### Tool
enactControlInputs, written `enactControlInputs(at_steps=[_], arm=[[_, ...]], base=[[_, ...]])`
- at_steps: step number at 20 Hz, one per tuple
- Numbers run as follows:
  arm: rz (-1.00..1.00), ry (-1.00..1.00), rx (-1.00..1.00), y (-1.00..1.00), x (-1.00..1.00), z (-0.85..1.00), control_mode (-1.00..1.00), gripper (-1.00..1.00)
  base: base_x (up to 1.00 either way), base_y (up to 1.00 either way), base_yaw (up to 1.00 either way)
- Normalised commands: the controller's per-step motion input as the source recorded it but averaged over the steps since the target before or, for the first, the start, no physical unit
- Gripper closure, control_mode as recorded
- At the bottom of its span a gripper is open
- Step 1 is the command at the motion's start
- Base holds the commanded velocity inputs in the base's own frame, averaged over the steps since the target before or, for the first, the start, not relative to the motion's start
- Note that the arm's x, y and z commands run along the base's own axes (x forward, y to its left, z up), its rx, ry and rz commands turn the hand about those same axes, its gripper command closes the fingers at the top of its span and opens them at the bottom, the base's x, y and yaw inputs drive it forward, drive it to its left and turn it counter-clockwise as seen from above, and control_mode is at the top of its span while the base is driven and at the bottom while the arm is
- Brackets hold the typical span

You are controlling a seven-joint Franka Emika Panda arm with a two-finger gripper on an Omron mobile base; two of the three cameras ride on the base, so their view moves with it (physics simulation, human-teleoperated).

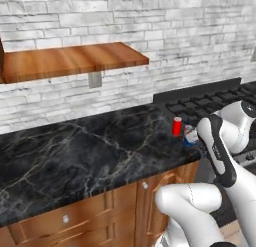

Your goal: Four empty soda cans are scattered around the kitchen. Gather all the cans and cluster them next to the stove for recycling.

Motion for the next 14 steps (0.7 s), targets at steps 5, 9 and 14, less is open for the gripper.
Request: enactControlInputs(at_steps=[5, 9, 14], arm=[[0.0, 0.0, 0.0, 0.0, 0.0, 0.0, 1.0, 1.0], [0.0, 0.0, 0.0, 0.0, 0.0, 0.0, 1.0, 1.0], [0.01, 0.03, -0.01, -0.03, 0.0, -0.03, -1.0, 1.0]], base=[[0.85, -0.07, 0.12], [0.54, -0.19, 0.09], [0.0, 0.0, 0.0]])
